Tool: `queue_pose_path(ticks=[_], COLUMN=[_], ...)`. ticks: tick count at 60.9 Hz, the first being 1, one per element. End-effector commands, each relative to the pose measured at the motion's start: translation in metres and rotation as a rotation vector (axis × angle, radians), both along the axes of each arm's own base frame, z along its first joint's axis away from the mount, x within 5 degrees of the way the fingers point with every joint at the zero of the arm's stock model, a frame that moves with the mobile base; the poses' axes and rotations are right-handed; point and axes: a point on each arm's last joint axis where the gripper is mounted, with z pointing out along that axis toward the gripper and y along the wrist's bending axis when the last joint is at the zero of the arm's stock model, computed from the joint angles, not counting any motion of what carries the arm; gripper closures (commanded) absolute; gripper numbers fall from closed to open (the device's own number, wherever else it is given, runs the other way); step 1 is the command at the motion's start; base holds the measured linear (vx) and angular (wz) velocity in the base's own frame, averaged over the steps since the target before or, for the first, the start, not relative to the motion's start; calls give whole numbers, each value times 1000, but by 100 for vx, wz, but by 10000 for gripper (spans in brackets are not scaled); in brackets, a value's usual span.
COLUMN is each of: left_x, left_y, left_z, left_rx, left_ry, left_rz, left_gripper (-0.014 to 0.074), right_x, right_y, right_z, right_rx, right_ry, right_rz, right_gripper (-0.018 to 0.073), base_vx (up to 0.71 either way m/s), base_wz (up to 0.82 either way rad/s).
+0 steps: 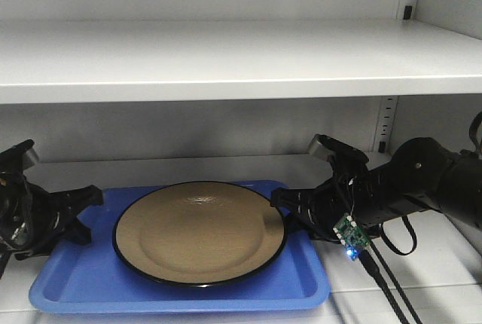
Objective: Place disk in tray to left cabinet
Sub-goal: 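Lower the blue tray onto the cabinet shelf with both grippers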
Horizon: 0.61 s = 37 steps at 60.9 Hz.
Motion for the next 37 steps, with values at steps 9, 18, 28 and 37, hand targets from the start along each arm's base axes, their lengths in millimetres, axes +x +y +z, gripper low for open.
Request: queue_pose_path(ticks=[9,18,28,37], left_x=[0,3,4,4], left_y=[-13,-12,-11,-11], left_z=[29,32,33,32], left_rx=[-43,-27,-22,-7], left_ry=[-172,-224,-242,-244], left_rz=[-91,-90,-84,-87], left_gripper=[421,306,173,103], right_x=[-5,-4,-3,-2], right_y=[8,6,2,0], right_z=[39,37,35,33], right_rx=[105,60,-26,-58], right_ry=[-128,-148,-176,-182], right_rz=[-10,-3,17,15], right_gripper=[207,150,153,153], base_vx=[0,0,0,0], base_wz=[0,0,0,0])
